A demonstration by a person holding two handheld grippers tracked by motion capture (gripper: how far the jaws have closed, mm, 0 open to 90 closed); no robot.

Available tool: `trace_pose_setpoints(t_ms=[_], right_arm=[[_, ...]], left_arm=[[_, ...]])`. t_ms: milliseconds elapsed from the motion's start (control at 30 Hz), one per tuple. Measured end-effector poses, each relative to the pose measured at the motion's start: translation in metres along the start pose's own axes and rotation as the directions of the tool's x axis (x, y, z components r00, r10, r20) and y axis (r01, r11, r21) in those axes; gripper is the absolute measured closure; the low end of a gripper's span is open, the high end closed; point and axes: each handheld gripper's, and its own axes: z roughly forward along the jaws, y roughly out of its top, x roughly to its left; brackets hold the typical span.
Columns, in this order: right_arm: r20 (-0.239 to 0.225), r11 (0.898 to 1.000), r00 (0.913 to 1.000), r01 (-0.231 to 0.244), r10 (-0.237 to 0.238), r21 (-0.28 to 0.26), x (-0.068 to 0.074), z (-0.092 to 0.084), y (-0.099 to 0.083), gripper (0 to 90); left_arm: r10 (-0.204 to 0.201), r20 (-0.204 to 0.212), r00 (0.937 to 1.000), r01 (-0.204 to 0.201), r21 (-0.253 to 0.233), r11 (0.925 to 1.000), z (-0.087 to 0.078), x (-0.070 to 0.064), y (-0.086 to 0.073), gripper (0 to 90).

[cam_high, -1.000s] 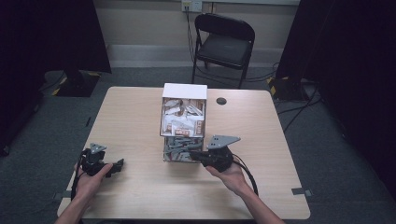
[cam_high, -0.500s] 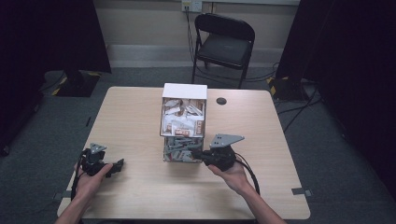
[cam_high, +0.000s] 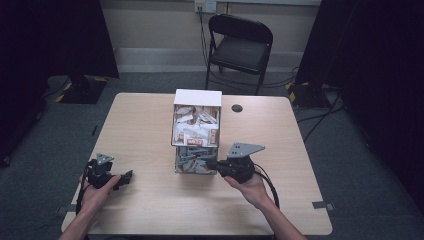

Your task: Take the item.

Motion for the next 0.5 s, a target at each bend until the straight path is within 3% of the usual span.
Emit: trace_pose_setpoints(t_ms=[500], right_arm=[[-0.014, 1.0, 0.9999, 0.008, -0.008, -0.018, 0.005, -0.011, 0.005, 90.0]], left_arm=[[0.0, 0.0, 1.0, 0.0, 0.0, 1.0, 0.0, 0.0, 0.0, 0.0]])
